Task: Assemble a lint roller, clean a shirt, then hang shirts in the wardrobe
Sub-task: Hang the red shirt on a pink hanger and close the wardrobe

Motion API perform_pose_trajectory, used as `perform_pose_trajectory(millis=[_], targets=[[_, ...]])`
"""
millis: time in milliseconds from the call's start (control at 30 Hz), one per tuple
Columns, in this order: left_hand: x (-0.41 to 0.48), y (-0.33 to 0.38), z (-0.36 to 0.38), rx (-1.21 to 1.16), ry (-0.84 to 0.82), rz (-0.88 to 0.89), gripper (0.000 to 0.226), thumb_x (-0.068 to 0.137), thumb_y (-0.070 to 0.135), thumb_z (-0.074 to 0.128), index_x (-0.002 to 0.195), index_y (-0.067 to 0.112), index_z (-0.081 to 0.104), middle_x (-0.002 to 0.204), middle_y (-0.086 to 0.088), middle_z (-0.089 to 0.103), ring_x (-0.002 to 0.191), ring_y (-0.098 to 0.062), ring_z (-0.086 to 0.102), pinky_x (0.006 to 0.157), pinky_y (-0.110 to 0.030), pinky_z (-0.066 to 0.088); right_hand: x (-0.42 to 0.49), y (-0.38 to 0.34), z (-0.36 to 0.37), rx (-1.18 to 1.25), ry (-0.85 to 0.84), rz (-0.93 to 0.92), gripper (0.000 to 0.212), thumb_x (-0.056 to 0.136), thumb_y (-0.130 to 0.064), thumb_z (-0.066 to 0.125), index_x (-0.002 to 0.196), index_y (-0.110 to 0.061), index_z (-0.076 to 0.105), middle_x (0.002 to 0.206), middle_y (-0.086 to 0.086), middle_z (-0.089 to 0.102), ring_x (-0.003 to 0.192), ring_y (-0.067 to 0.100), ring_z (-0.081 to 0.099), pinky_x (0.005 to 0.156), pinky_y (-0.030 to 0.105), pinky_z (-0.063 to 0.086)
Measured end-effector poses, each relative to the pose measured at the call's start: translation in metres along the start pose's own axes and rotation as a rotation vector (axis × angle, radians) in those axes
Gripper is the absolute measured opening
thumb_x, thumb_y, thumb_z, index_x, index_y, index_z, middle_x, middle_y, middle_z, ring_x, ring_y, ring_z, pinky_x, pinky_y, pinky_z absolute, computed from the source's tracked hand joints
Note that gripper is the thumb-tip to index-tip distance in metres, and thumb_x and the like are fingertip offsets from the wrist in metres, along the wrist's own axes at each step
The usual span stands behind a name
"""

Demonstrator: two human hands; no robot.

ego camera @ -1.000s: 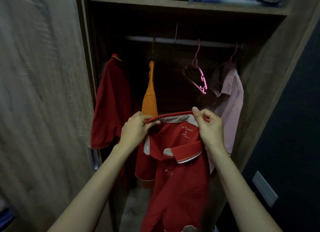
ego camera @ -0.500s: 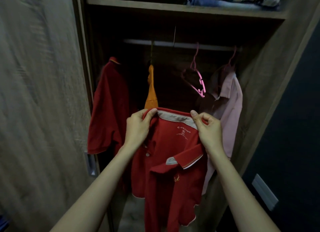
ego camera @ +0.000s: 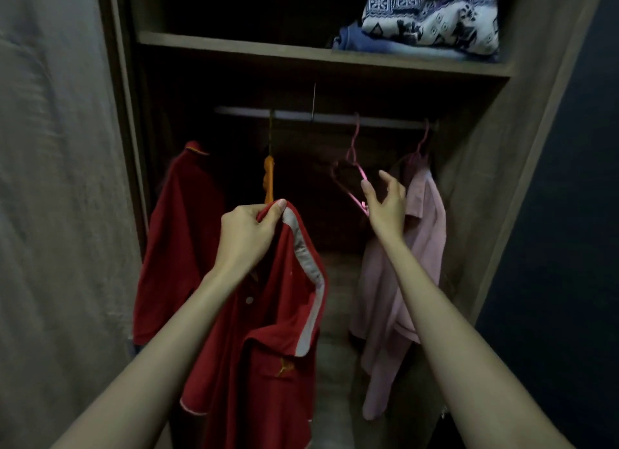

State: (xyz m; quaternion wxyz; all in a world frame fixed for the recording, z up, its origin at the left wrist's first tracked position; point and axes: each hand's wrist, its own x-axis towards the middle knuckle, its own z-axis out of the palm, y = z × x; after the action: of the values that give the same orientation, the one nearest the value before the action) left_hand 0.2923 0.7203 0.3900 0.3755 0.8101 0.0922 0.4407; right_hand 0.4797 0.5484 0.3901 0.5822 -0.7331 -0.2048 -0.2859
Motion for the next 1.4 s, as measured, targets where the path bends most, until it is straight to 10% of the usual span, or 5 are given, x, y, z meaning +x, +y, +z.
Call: perform_pose_trajectory(millis=[200, 400, 1033, 1233, 1400], targets=[[0.012, -0.010, -0.016, -0.004, -0.012, -0.080, 0.048, 0.092, 0.048, 0.055, 0.070, 0.008, 0.071, 0.056, -0.014, 0.065, 0.049, -0.022, 0.060, 0.048, -0.035, 0.043, 0.056, 0.020, 0.025, 0.056, -0.145, 0.259, 0.069, 0.087, -0.038, 0.065, 0.143, -0.011, 0.035, 0.127, 0.015, 0.059, 0.110, 0.027, 0.061, 0.098, 0.040, 0.047], [0.018, -0.020, -0.024, -0.043, -0.005, -0.124, 0.041, 0.092, 0.047, 0.056, 0.073, 0.016, 0.074, 0.065, -0.015, 0.069, 0.060, -0.025, 0.065, 0.050, -0.028, 0.045, 0.061, 0.033, 0.032, 0.329, -0.138, 0.346, 0.031, 0.094, -0.011, 0.057, 0.122, 0.003, 0.057, 0.073, 0.000, 0.060, 0.037, -0.003, 0.049, 0.042, 0.014, 0.042], [0.008, -0.037, -0.023, -0.055, -0.002, -0.114, 0.043, 0.091, 0.049, 0.057, 0.078, 0.012, 0.074, 0.062, -0.010, 0.068, 0.059, -0.022, 0.063, 0.054, -0.030, 0.045, 0.056, 0.016, -0.008, 0.515, -0.176, 0.307, 0.025, 0.094, -0.021, 0.057, 0.116, -0.008, 0.064, 0.073, -0.002, 0.058, 0.037, 0.001, 0.035, 0.038, 0.016, 0.031], [0.001, -0.051, -0.032, 0.052, 0.008, -0.071, 0.033, 0.092, 0.042, 0.058, 0.099, 0.015, 0.076, 0.071, 0.011, 0.068, 0.064, 0.006, 0.056, 0.058, -0.010, 0.043, -0.025, 0.027, -0.061, 0.712, -0.263, 0.415, 0.016, 0.094, -0.011, 0.054, 0.105, -0.008, 0.065, 0.063, -0.004, 0.056, 0.033, 0.001, 0.028, 0.033, 0.011, 0.023], [-0.009, -0.082, -0.037, 0.160, -0.040, -0.121, 0.039, 0.092, 0.050, 0.054, 0.106, 0.020, 0.074, 0.097, -0.009, 0.075, 0.097, -0.024, 0.068, 0.078, -0.033, 0.051, -0.096, 0.032, -0.108, 0.803, -0.368, 0.492, 0.047, 0.064, -0.030, 0.072, 0.103, -0.005, 0.065, 0.066, 0.005, 0.041, 0.033, 0.001, 0.026, 0.031, 0.011, 0.022]])
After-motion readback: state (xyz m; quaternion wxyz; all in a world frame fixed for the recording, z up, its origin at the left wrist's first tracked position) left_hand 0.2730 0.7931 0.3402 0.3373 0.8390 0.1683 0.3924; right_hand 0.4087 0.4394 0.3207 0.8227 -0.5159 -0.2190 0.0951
